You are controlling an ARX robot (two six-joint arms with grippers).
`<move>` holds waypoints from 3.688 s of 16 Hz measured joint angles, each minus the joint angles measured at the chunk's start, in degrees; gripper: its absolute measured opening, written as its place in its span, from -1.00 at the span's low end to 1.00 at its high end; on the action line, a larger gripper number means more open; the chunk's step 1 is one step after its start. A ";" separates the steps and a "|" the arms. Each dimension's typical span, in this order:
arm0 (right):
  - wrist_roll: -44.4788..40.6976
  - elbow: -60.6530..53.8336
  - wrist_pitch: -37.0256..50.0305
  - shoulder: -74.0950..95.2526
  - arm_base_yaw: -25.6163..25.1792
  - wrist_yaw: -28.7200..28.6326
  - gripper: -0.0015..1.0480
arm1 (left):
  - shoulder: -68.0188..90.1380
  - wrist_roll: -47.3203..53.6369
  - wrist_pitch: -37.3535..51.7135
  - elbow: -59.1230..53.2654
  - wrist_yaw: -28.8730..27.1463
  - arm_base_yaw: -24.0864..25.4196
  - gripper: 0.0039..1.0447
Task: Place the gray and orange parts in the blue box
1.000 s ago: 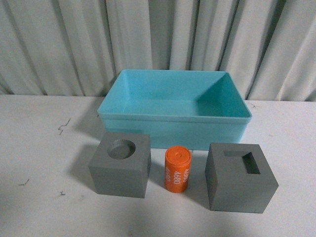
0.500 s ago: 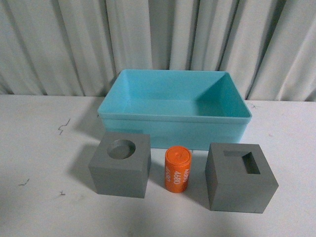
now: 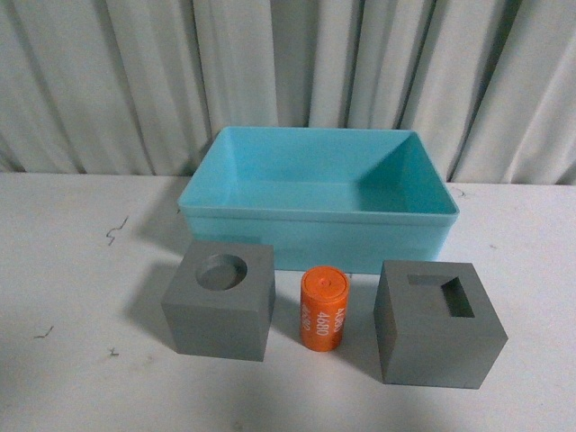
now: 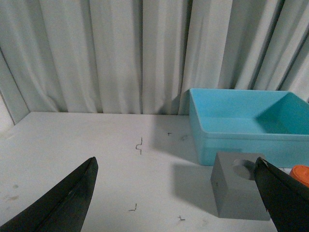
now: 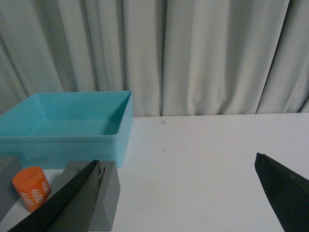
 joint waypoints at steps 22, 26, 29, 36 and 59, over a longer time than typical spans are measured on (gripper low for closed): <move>1.64 26.32 22.62 73.92 4.98 -2.36 0.87 | 0.00 0.00 0.00 0.00 0.00 0.00 0.88; 10.23 29.66 28.92 89.35 14.64 2.05 0.87 | 0.00 0.00 0.00 0.00 -0.02 0.00 0.88; 12.76 32.39 29.29 95.08 15.41 4.13 0.87 | 0.00 0.00 0.00 0.00 -0.02 0.00 0.88; 14.82 34.51 30.34 102.27 16.20 5.07 0.87 | 0.00 0.00 0.00 0.00 -0.02 0.00 0.88; 8.94 63.93 24.50 99.82 7.67 3.80 -0.65 | 0.00 0.02 0.00 0.00 -0.02 0.00 0.88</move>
